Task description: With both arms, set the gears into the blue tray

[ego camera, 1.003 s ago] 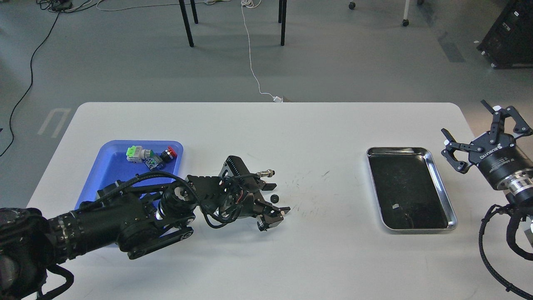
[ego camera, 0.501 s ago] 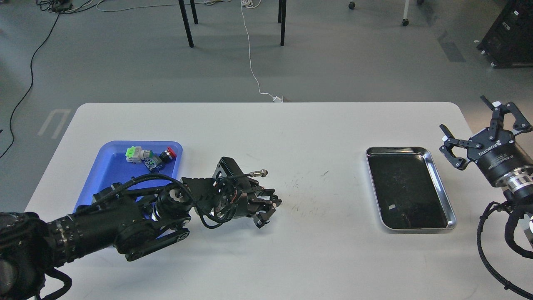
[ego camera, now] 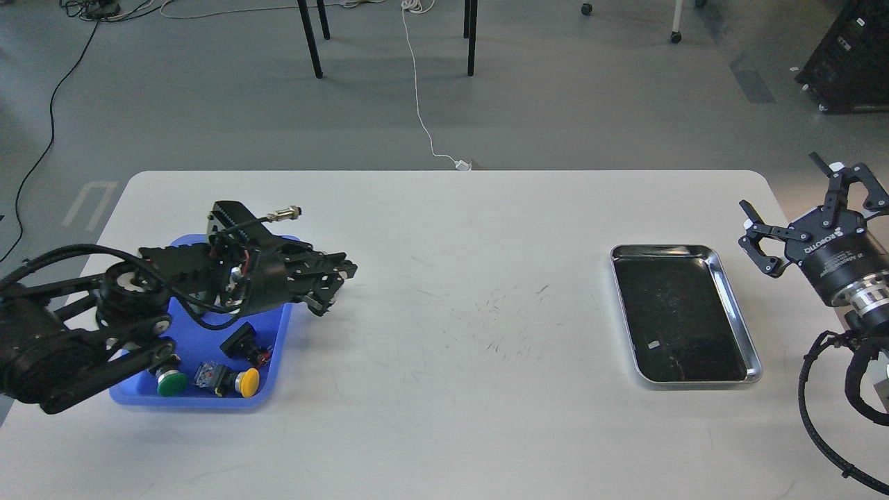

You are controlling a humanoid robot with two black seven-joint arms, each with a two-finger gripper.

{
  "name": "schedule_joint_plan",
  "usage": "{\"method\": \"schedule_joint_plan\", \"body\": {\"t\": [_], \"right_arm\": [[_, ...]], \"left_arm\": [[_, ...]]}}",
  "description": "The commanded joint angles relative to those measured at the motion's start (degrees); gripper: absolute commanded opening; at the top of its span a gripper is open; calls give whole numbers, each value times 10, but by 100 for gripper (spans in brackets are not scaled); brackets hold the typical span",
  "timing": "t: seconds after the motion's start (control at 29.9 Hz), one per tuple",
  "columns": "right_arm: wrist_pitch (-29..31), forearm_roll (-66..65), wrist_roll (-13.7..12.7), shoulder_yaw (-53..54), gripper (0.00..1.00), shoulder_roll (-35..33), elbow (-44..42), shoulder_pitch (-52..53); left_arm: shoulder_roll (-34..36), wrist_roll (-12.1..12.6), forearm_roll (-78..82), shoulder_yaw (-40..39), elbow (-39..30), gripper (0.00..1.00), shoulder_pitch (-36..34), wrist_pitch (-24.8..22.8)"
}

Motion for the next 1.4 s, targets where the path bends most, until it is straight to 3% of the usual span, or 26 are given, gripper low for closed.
{"method": "schedule_joint_plan", "body": {"t": [0.0,0.3,0.4,0.47,0.6,0.77,1.0,1.24,1.37], "right_arm": [[-5,-1,0,0,97,7,0,1],[-27,-1,0,0,97,11,22,10],[-28,-1,0,0,97,9,24,11],[-28,-1,0,0,97,6,24,11],[-28,-1,0,6,97,3,24,11],[-29,-4,-1,8,97,4,24,23],[-64,-55,-1,4,98,12,8,111],[-103,-60,-1,6,98,112,-111,223],[-114,-59,-2,7,98,132,-165,282]], "left_arm": [[60,-24,-8,1,7,20,34,13],[46,-19,-14,1,51,23,62,46],[29,-19,-15,2,65,29,63,45],[27,-20,-13,4,69,38,64,43],[27,-22,-16,10,78,72,66,47],[31,-26,-52,1,78,81,60,47],[28,-26,-363,-87,77,97,21,41],[-22,-20,-751,-187,86,98,-7,41],[-62,-13,-895,-240,119,98,-24,40]]}}
